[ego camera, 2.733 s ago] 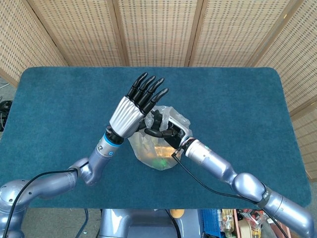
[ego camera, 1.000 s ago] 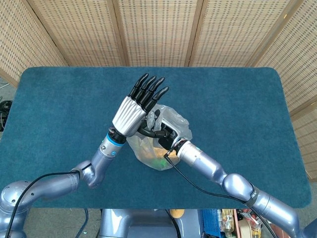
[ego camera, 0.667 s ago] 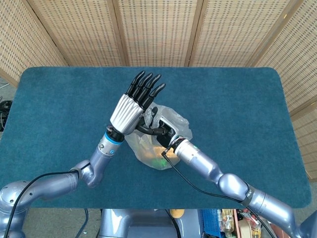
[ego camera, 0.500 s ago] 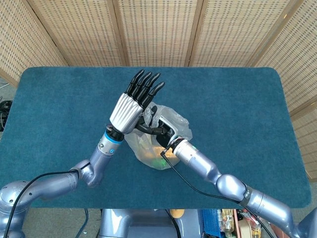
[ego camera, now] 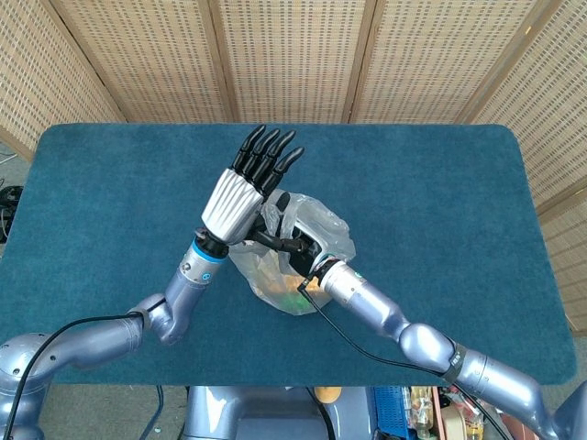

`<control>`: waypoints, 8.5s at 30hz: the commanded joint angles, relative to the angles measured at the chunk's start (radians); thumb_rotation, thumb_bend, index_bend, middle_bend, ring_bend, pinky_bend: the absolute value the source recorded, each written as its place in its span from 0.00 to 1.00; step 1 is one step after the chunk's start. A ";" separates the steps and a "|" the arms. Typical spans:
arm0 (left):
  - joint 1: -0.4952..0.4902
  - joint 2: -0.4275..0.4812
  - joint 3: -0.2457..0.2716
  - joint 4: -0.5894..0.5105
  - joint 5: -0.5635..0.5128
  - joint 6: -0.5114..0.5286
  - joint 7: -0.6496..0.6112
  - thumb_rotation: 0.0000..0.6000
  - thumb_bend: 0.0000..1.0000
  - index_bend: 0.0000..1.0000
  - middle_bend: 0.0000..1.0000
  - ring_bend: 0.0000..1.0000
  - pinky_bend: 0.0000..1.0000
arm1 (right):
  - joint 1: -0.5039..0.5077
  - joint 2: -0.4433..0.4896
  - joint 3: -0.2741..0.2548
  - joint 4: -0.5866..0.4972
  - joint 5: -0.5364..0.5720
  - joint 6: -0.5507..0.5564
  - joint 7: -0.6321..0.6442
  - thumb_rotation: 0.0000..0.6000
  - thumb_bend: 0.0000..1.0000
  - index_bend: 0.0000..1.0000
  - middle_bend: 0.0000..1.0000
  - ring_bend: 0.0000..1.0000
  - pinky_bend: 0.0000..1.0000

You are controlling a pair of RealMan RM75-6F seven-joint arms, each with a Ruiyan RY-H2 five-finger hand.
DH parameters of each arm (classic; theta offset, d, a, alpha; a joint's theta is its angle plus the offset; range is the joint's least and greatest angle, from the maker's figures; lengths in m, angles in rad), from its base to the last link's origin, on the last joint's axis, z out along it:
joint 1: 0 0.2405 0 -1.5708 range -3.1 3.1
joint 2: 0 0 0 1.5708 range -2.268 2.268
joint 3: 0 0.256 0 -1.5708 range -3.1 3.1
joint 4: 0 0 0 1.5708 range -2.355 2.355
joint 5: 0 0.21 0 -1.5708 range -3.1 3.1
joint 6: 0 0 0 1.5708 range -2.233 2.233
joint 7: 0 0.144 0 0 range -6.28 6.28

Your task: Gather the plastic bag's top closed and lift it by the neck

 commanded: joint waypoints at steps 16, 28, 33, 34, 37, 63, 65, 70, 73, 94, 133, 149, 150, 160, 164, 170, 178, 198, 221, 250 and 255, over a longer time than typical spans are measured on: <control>0.010 0.029 -0.007 -0.035 -0.038 -0.042 0.031 1.00 0.44 0.00 0.00 0.00 0.00 | -0.009 0.025 0.009 -0.004 -0.003 -0.016 0.037 1.00 0.40 0.54 0.61 0.44 0.28; 0.014 0.033 -0.013 -0.035 -0.041 -0.034 0.020 1.00 0.41 0.00 0.00 0.00 0.00 | -0.016 0.045 0.011 -0.012 -0.007 -0.023 0.048 1.00 0.45 0.56 0.67 0.50 0.30; 0.014 0.041 -0.016 -0.041 -0.045 -0.040 0.016 1.00 0.37 0.00 0.00 0.00 0.00 | -0.018 0.045 0.012 -0.010 -0.009 -0.026 0.053 1.00 0.49 0.56 0.68 0.50 0.31; 0.015 0.042 -0.017 -0.042 -0.046 -0.040 0.016 1.00 0.35 0.00 0.00 0.00 0.00 | -0.019 0.046 0.012 -0.010 -0.009 -0.027 0.053 1.00 0.50 0.56 0.68 0.50 0.31; 0.016 0.051 -0.019 -0.049 -0.046 -0.042 0.013 1.00 0.29 0.00 0.00 0.00 0.00 | -0.022 0.048 0.016 -0.012 -0.013 -0.033 0.054 1.00 0.52 0.56 0.68 0.50 0.31; 0.059 0.275 -0.007 -0.241 -0.130 -0.224 -0.015 1.00 0.09 0.00 0.00 0.00 0.00 | -0.043 0.064 0.030 -0.011 -0.023 -0.040 0.066 1.00 0.54 0.56 0.68 0.50 0.31; 0.061 0.292 -0.004 -0.255 -0.134 -0.240 -0.022 1.00 0.08 0.00 0.00 0.00 0.00 | -0.043 0.065 0.029 -0.010 -0.023 -0.039 0.066 1.00 0.54 0.56 0.68 0.50 0.31; 0.070 0.324 -0.002 -0.278 -0.142 -0.262 -0.071 0.92 0.04 0.00 0.00 0.00 0.00 | -0.043 0.069 0.027 -0.009 -0.023 -0.036 0.066 1.00 0.55 0.56 0.68 0.50 0.31; 0.078 0.343 0.001 -0.281 -0.137 -0.264 -0.101 0.88 0.03 0.00 0.00 0.00 0.00 | -0.043 0.071 0.026 -0.008 -0.022 -0.035 0.066 1.00 0.55 0.56 0.68 0.50 0.31; 0.203 0.527 0.039 -0.323 -0.136 -0.240 -0.241 0.82 0.04 0.00 0.00 0.00 0.00 | -0.020 0.121 0.010 -0.044 0.028 0.046 0.079 1.00 0.55 0.54 0.68 0.47 0.31; 0.357 0.548 0.100 -0.226 -0.100 -0.136 -0.388 1.00 0.06 0.00 0.00 0.00 0.00 | 0.042 0.161 0.002 -0.088 0.129 0.256 0.129 1.00 0.55 0.49 0.65 0.53 0.33; 0.400 0.545 0.114 -0.211 -0.093 -0.108 -0.423 1.00 0.07 0.00 0.00 0.00 0.00 | 0.015 0.215 0.013 -0.086 0.060 0.109 0.136 1.00 0.48 0.60 0.72 0.61 0.65; 0.404 0.546 0.117 -0.212 -0.093 -0.109 -0.422 1.00 0.06 0.00 0.00 0.00 0.00 | 0.014 0.219 0.014 -0.081 0.053 0.096 0.135 1.00 0.49 0.60 0.73 0.61 0.67; 0.447 0.554 0.134 -0.232 -0.109 -0.104 -0.430 1.00 0.09 0.00 0.00 0.00 0.00 | 0.028 0.280 0.002 -0.049 -0.015 -0.027 0.076 1.00 1.00 0.72 0.79 0.67 0.82; 0.472 0.570 0.149 -0.259 -0.119 -0.108 -0.415 1.00 0.11 0.00 0.00 0.00 0.00 | 0.034 0.309 -0.009 -0.044 -0.040 -0.055 0.044 1.00 1.00 0.76 0.81 0.69 0.85; 0.521 0.606 0.187 -0.329 -0.142 -0.123 -0.360 1.00 0.13 0.00 0.00 0.00 0.00 | 0.049 0.370 -0.054 -0.054 -0.058 -0.038 -0.012 1.00 1.00 0.80 0.81 0.70 0.87; 0.607 0.647 0.221 -0.435 -0.199 -0.106 -0.309 1.00 0.13 0.00 0.00 0.00 0.00 | 0.091 0.454 -0.120 -0.089 -0.043 0.002 -0.071 1.00 1.00 0.85 0.81 0.70 0.87; 0.771 0.579 0.274 -0.381 -0.194 -0.001 -0.327 1.00 0.14 0.00 0.00 0.00 0.00 | 0.209 0.563 -0.250 -0.167 0.044 0.160 -0.182 1.00 1.00 0.90 0.81 0.70 0.88; 0.790 0.586 0.254 -0.358 -0.157 -0.029 -0.371 1.00 0.14 0.00 0.00 0.00 0.00 | 0.382 0.726 -0.272 -0.165 0.212 -0.195 -0.115 1.00 1.00 0.93 0.87 0.82 1.00; 0.794 0.596 0.230 -0.358 -0.165 -0.080 -0.395 1.00 0.14 0.00 0.00 0.00 0.00 | 0.659 0.884 -0.356 -0.006 0.431 -0.253 0.116 1.00 1.00 0.95 0.99 0.98 1.00; 0.793 0.595 0.227 -0.353 -0.166 -0.086 -0.400 1.00 0.14 0.00 0.00 0.00 0.00 | 0.679 0.933 -0.340 -0.003 0.444 -0.275 0.143 1.00 1.00 0.95 0.99 0.98 1.00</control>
